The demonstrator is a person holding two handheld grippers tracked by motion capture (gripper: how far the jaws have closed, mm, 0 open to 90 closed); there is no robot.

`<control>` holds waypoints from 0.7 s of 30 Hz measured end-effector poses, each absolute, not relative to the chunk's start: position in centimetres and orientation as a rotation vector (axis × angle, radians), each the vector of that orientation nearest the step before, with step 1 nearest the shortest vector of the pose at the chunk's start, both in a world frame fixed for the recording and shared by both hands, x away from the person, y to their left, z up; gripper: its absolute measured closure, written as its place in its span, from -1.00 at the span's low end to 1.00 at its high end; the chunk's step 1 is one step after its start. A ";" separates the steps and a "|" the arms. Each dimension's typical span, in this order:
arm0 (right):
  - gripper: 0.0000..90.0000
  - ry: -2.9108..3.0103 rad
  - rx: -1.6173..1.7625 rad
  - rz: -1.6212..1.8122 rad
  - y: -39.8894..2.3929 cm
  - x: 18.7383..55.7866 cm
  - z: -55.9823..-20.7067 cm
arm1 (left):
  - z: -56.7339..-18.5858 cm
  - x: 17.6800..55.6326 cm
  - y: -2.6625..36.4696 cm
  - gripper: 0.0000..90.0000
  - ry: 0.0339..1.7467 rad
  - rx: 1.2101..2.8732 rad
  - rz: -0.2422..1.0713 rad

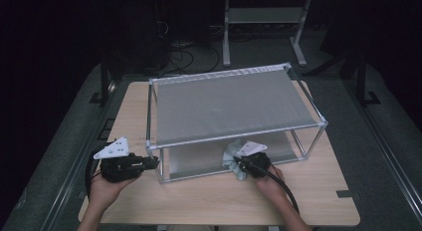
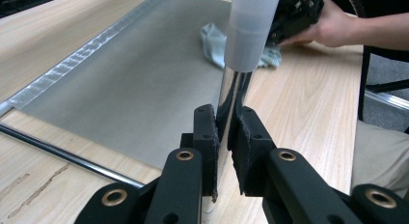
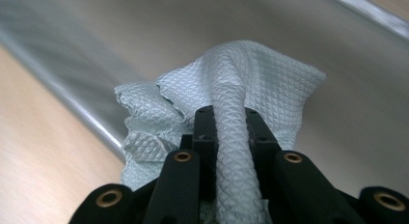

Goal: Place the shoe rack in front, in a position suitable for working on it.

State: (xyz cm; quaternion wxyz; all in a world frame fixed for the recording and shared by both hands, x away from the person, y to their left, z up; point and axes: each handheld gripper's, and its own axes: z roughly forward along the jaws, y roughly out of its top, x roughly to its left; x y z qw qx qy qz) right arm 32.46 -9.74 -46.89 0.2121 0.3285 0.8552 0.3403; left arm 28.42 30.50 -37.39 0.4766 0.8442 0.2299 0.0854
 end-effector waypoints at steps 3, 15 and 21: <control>0.74 2.351 0.942 0.953 -10.2 32.3 -47.0 | -37.4 28.4 30.5 0.79 0.563 2.062 0.208; 0.75 2.270 1.067 0.927 -12.5 32.6 -47.2 | -37.5 28.4 30.5 0.79 0.567 2.055 0.206; 0.75 2.318 0.958 0.955 -10.1 32.4 -47.3 | -37.4 28.4 30.6 0.79 0.566 2.060 0.208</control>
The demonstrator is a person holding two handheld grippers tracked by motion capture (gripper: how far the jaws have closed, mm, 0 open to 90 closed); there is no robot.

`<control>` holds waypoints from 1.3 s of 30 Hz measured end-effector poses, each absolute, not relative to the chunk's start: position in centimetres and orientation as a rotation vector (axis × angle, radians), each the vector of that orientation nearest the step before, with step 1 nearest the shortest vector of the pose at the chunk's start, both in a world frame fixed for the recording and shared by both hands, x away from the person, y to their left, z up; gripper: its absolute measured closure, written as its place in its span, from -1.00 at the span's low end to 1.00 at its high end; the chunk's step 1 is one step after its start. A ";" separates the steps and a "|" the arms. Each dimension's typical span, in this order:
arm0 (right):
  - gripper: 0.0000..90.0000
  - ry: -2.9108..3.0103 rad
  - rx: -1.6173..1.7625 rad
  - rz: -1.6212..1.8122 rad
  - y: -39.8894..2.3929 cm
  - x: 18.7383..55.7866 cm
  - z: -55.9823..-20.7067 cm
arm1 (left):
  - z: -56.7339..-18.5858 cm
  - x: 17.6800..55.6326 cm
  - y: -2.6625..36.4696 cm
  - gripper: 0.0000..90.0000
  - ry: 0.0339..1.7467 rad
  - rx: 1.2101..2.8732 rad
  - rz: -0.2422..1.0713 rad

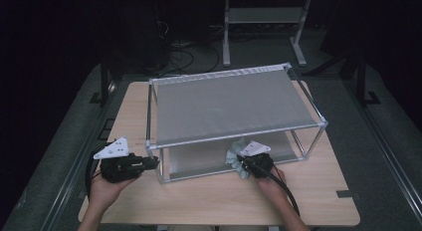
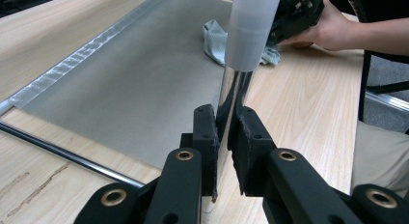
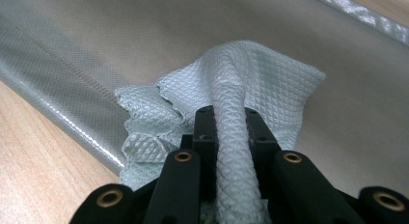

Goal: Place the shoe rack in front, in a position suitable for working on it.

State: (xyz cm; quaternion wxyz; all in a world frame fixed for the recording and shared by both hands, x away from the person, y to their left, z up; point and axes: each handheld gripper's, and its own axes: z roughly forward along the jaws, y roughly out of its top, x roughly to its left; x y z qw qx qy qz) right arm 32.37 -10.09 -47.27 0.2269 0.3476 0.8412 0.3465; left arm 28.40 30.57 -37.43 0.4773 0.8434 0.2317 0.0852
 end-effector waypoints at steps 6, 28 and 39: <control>0.75 2.244 1.100 0.914 -13.1 32.9 -47.2 | -37.4 28.4 30.5 0.79 0.567 2.057 0.204; 0.75 2.303 0.981 0.956 -7.8 32.8 -47.4 | -37.6 28.4 30.6 0.78 0.570 2.047 0.197; 0.75 2.256 1.017 0.913 -9.5 32.8 -47.4 | -37.5 28.4 30.2 0.78 0.565 2.051 0.194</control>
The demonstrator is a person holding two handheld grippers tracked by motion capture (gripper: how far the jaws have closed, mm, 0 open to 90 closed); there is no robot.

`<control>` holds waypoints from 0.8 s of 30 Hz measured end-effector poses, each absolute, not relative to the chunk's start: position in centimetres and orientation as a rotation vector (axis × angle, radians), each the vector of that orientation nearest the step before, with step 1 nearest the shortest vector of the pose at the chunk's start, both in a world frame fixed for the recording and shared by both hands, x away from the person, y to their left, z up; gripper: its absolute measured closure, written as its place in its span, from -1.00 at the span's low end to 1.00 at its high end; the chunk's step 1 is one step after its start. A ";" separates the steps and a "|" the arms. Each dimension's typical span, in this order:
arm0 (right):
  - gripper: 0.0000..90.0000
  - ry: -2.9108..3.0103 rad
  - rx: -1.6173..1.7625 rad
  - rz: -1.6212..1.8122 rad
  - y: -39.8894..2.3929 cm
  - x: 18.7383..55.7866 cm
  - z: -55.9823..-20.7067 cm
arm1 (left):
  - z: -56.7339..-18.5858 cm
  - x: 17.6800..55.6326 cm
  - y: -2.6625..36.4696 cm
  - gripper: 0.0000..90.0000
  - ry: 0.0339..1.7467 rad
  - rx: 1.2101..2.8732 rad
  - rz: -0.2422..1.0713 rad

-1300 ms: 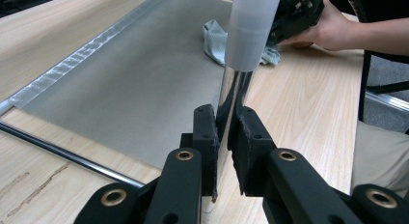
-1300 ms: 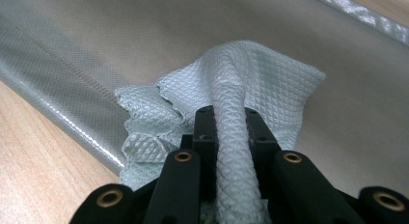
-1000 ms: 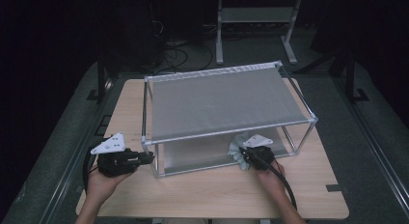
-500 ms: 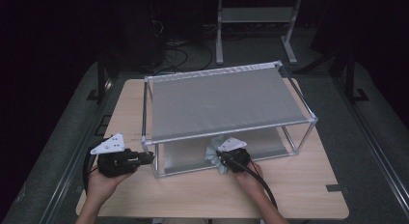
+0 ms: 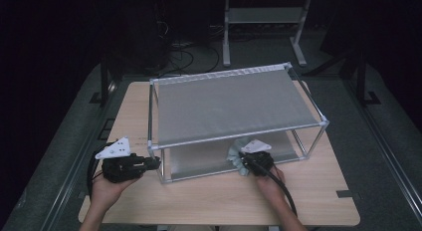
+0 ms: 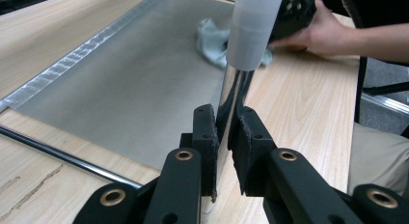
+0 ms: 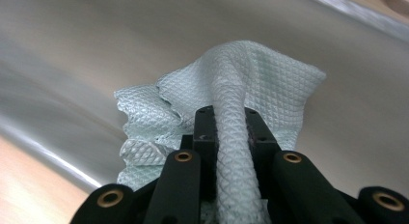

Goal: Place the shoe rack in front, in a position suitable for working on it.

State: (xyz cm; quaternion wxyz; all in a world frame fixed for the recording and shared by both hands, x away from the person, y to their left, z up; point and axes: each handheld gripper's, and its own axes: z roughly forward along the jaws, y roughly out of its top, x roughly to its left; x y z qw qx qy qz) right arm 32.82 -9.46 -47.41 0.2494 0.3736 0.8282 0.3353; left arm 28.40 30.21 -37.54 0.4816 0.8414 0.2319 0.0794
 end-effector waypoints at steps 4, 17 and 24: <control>0.75 2.252 1.036 0.924 -9.7 32.8 -47.4 | -37.6 28.4 30.3 0.78 0.563 2.049 0.190; 0.75 2.163 1.138 0.896 -15.9 32.4 -47.5 | -37.5 28.4 30.2 0.78 0.566 2.056 0.196; 0.75 2.211 1.064 0.895 -13.6 32.5 -47.5 | -37.4 28.0 31.0 0.78 0.580 2.065 0.208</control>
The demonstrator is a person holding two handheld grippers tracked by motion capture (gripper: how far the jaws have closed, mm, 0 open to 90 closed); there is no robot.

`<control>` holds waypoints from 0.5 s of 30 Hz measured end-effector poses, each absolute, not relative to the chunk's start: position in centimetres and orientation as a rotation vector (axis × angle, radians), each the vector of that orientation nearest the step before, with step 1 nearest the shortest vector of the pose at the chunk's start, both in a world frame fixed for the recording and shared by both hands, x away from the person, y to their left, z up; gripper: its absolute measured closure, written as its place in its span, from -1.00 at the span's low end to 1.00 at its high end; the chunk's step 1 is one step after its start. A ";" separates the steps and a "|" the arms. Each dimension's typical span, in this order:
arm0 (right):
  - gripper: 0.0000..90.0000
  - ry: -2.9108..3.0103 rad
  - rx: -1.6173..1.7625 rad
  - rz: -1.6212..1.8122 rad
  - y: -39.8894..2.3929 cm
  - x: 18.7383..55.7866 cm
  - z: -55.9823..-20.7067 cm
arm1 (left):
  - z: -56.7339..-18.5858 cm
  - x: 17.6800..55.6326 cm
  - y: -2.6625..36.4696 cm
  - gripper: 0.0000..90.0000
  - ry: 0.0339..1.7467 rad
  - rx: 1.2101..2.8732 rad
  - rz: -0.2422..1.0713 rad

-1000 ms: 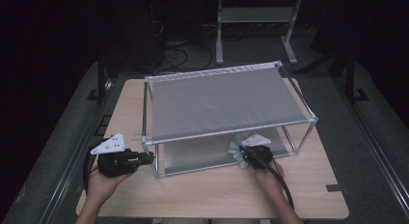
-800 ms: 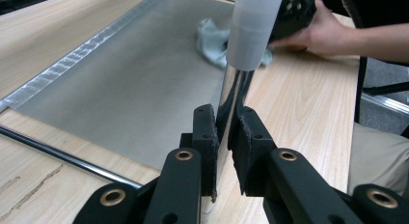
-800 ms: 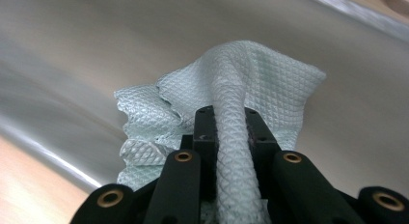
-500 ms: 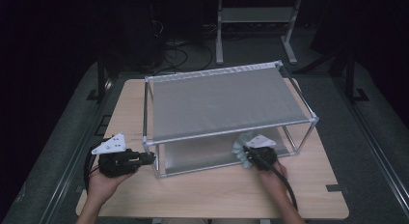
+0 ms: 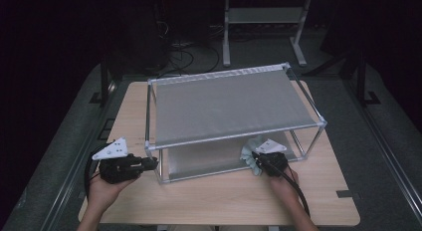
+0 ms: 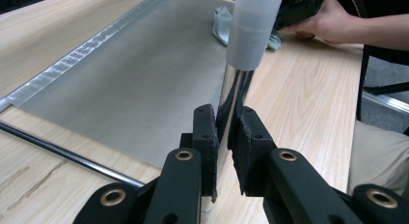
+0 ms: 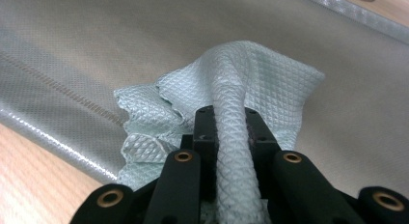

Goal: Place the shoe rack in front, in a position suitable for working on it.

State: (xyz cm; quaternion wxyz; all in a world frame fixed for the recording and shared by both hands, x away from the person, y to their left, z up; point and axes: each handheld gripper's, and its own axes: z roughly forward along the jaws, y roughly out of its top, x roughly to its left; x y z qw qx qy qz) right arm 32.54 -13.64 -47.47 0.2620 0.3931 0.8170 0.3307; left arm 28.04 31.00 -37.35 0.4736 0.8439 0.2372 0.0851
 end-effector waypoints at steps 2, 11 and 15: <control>0.75 2.206 1.062 0.893 -12.7 32.8 -47.5 | -37.2 27.7 31.5 0.78 0.588 2.073 0.214; 0.75 2.270 0.944 0.933 -8.5 34.6 -47.5 | -37.4 25.3 35.0 0.78 0.649 2.034 0.243; 0.75 2.270 0.988 0.898 -9.9 34.5 -47.4 | -37.3 24.7 35.4 0.79 0.645 2.044 0.257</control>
